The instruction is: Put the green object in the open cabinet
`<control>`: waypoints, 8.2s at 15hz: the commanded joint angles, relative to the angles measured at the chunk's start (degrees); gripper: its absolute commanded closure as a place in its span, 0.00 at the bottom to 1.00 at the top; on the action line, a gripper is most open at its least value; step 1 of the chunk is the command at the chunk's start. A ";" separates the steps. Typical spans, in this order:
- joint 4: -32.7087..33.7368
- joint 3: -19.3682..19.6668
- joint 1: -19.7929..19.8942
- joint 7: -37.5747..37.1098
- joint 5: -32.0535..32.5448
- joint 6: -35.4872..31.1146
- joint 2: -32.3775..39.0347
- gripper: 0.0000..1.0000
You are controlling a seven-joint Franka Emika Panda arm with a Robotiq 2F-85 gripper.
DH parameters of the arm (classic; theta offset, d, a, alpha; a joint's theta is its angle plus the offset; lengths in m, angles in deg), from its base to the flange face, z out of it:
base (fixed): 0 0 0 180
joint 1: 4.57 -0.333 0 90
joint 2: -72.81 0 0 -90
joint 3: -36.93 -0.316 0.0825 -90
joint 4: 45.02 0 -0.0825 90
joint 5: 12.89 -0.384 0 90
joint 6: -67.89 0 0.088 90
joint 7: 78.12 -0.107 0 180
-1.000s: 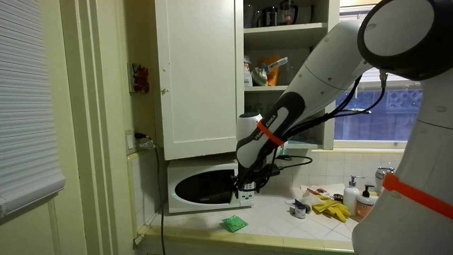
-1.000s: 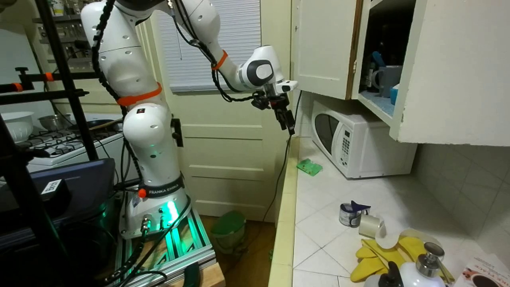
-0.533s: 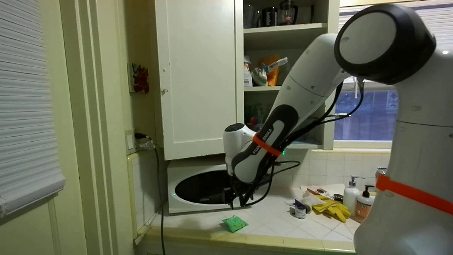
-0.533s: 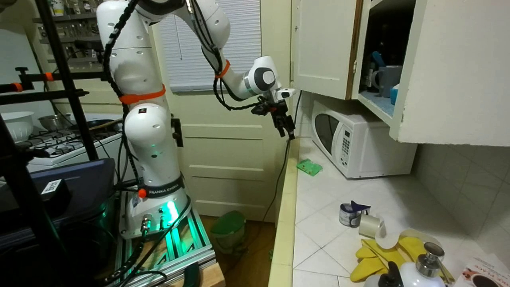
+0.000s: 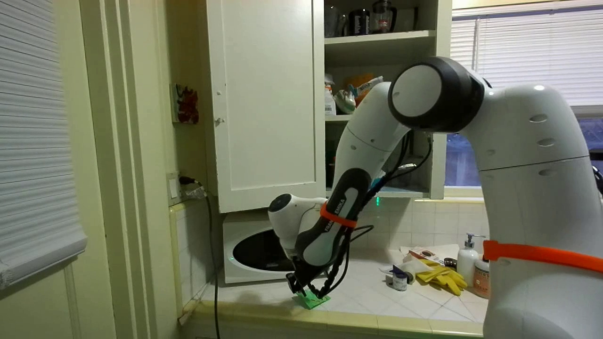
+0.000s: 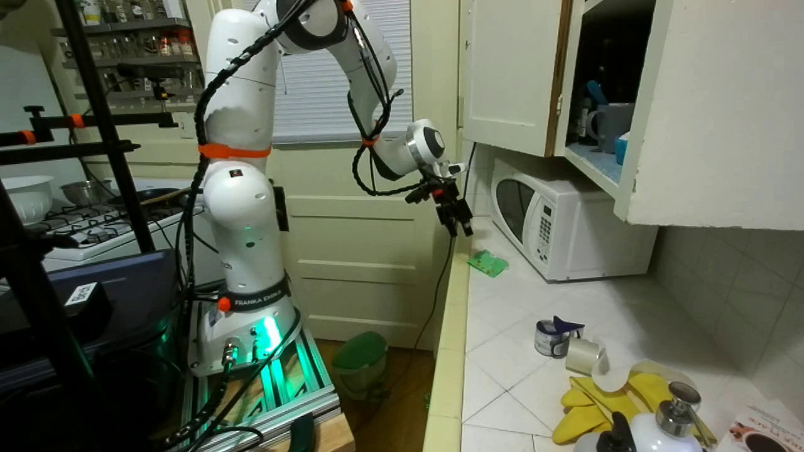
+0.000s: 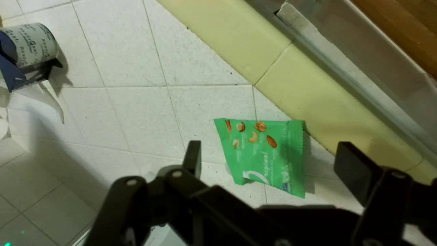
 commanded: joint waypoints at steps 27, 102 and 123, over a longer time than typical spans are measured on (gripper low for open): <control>21.54 9.92 -9.73 0.79 3.22 3.64 22.16 0.89; 26.67 -12.37 50.01 0.43 -30.63 -43.14 -18.06 1.00; 12.16 1.28 30.79 18.62 -40.72 -35.89 -35.24 0.00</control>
